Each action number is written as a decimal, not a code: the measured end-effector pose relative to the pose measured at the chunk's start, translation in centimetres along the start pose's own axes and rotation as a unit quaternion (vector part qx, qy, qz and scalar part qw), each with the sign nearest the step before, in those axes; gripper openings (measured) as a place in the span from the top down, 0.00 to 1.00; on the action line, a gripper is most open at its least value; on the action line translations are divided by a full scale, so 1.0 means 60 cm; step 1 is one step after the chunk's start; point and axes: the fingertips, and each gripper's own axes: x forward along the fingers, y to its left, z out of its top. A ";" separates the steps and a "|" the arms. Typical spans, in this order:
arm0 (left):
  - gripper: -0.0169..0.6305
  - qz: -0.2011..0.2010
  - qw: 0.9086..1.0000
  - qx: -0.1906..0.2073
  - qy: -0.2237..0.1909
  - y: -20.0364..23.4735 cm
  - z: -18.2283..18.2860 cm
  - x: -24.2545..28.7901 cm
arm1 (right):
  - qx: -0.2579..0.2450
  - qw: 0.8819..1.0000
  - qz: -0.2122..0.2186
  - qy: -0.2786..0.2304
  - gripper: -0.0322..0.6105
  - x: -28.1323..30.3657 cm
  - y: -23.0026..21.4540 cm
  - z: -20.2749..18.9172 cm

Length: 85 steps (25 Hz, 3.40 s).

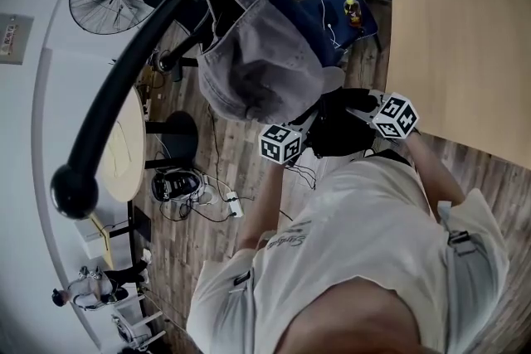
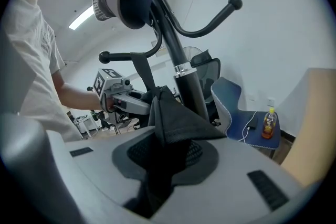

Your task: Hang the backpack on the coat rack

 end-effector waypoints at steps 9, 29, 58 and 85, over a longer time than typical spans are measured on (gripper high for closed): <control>0.84 0.000 1.000 0.020 -0.007 0.001 -0.007 -0.004 | -0.022 0.998 -0.056 0.027 0.74 -0.005 0.007 -0.011; 0.93 0.009 0.999 0.019 -0.038 -0.055 -0.028 -0.151 | -0.029 0.972 -0.233 -0.035 0.96 -0.139 0.142 0.031; 0.94 0.118 0.972 0.067 -0.190 -0.185 0.204 -0.333 | -0.191 0.946 -0.193 -0.175 0.96 -0.238 0.313 0.288; 0.94 0.142 0.968 0.059 -0.198 -0.172 0.199 -0.342 | -0.179 0.940 -0.225 -0.180 0.96 -0.263 0.317 0.281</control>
